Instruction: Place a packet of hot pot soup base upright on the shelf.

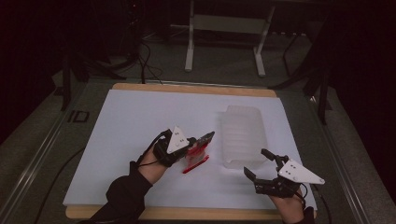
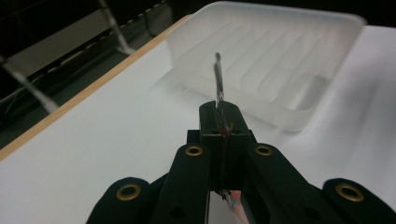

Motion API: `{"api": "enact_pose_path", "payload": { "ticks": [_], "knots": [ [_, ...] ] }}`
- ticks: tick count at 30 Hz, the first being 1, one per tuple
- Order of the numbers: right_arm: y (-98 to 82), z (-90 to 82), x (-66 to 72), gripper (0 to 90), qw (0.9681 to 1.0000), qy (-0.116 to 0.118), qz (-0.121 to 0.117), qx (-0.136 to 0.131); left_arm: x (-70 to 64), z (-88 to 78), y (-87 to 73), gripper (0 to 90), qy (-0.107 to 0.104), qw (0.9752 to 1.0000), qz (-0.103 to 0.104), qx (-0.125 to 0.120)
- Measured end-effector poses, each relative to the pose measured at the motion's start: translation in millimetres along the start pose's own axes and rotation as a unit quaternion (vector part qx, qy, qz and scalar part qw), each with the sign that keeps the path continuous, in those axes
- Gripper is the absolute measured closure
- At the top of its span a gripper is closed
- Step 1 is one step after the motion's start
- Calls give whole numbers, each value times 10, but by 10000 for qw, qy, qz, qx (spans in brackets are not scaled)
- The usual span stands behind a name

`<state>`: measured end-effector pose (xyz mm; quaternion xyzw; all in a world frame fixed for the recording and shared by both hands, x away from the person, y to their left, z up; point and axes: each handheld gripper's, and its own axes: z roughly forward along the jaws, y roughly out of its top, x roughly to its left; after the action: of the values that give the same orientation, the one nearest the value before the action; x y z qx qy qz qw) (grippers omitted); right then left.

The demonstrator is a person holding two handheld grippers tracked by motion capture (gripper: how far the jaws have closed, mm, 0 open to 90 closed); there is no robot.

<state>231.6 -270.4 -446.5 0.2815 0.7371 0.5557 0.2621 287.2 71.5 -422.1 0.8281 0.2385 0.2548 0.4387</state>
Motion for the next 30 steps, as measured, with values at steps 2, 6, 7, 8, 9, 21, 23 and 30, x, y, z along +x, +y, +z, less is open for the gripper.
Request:
{"api": "enact_pose_path", "payload": {
  "ticks": [2, 6, 7, 8, 9, 21, 23, 30],
  "knots": [
    [6, -5, -11, 148, 10000, -3, -1, -15, -11, -18, 43, 900, -41, 9999, 129, -18],
    [43, -20, -51, 155, 10000, 43, 0, 3, 1, -57, 94, 900, -95, 9997, 237, -54],
    [43, -20, -51, 155, 10000, 43, 0, 3, 11, -76, 109, 900, -116, 9997, 222, -61],
    [82, -28, -91, 155, 9999, 119, 51, 5, 15, -102, 130, 900, -191, 9994, 281, -73],
    [102, -25, -109, 155, 9998, 203, 68, 16, 14, -115, 143, 900, -177, 9993, 325, -90],
    [572, 155, -309, 291, 9875, 1419, -578, 371, 53, -407, 359, 900, -651, 9958, 359, -528],
    [610, 177, -321, 295, 9857, 1500, -643, 413, 36, -467, 408, 900, -726, 9946, 397, -630],
    [935, 585, -390, 362, 9658, 2198, -1021, 923, -28, -562, 506, 900, -859, 9921, 568, -715]
  ]
}}
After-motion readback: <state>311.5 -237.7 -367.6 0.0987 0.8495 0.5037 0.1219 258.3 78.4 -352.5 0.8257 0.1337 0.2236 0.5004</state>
